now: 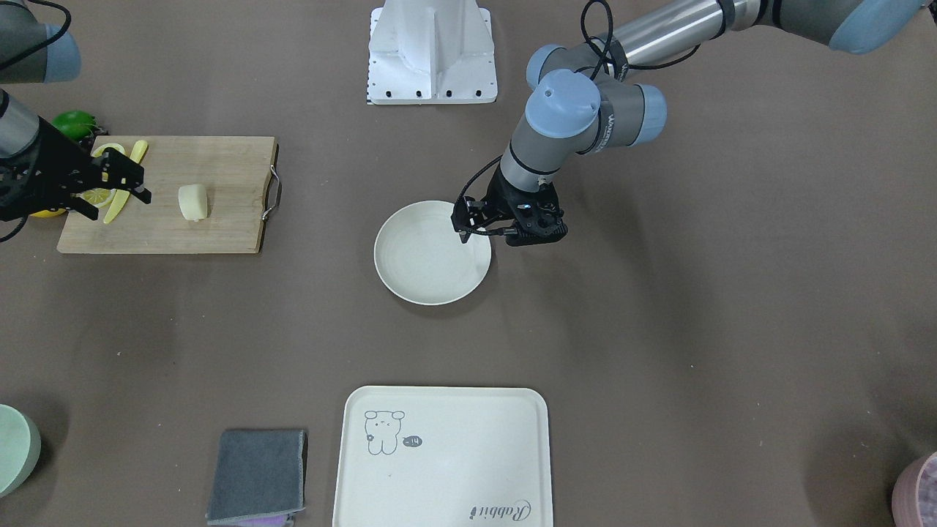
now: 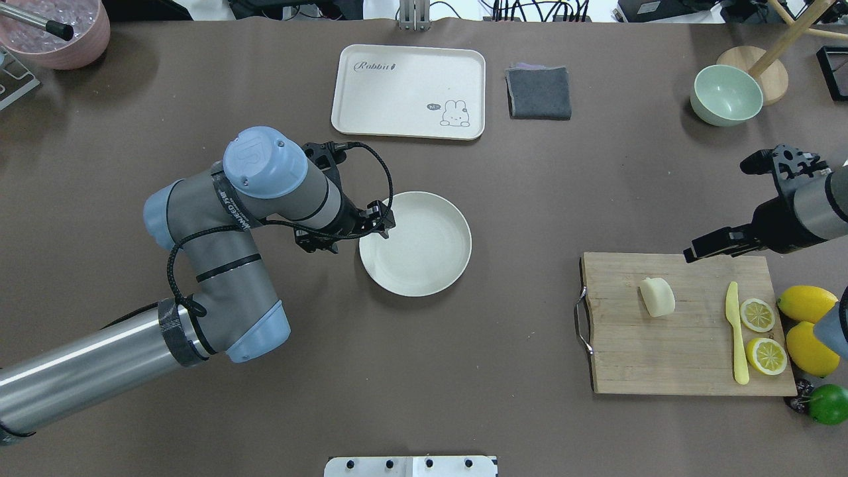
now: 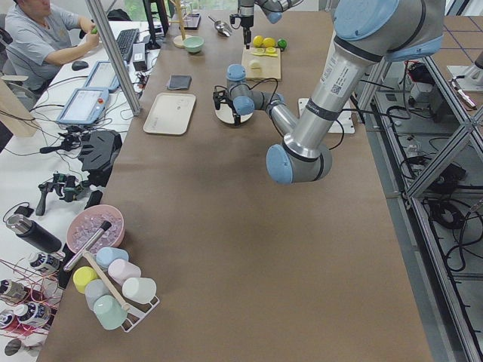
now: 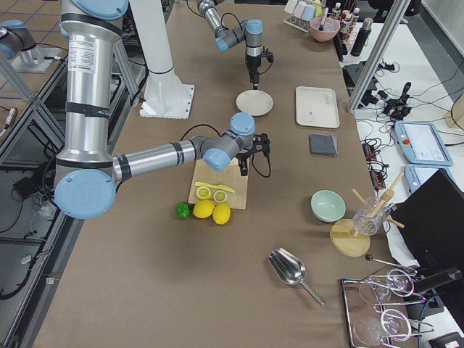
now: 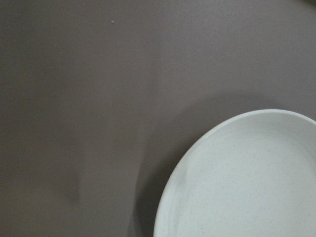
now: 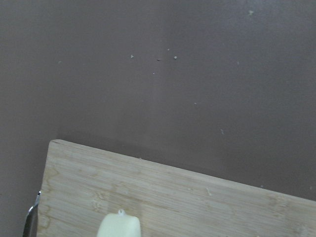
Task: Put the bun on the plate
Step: 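Release the plate with the left gripper while the right gripper grasps the cream bun, then carry the bun with the right gripper over the plate while the left arm withdraws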
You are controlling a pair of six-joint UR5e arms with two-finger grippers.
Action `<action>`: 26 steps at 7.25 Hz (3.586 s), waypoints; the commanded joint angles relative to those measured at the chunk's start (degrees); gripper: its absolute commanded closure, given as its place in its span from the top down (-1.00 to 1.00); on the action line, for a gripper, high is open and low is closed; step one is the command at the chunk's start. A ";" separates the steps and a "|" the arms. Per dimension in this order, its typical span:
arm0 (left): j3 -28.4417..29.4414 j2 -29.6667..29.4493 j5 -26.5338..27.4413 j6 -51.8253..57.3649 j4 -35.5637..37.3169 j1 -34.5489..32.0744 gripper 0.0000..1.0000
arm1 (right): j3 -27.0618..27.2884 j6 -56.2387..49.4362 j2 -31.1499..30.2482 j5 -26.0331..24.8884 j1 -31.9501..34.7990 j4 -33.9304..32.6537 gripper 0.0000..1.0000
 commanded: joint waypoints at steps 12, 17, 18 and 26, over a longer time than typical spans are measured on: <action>-5.96 4.60 -0.70 0.56 -0.97 -3.95 0.94 | 1.03 3.19 6.99 -12.13 -11.99 -2.37 -0.74; -20.75 25.79 -5.63 11.17 -0.97 -11.79 0.94 | -14.03 12.04 43.72 -23.52 -20.40 -20.68 -0.65; -22.42 29.82 -5.71 14.68 -1.23 -13.80 0.94 | -20.01 12.93 48.48 -23.82 -20.86 -20.41 -0.64; -19.36 29.08 -8.79 16.64 -2.28 -15.32 0.94 | -24.29 20.06 48.97 -25.66 -23.94 -18.13 -0.07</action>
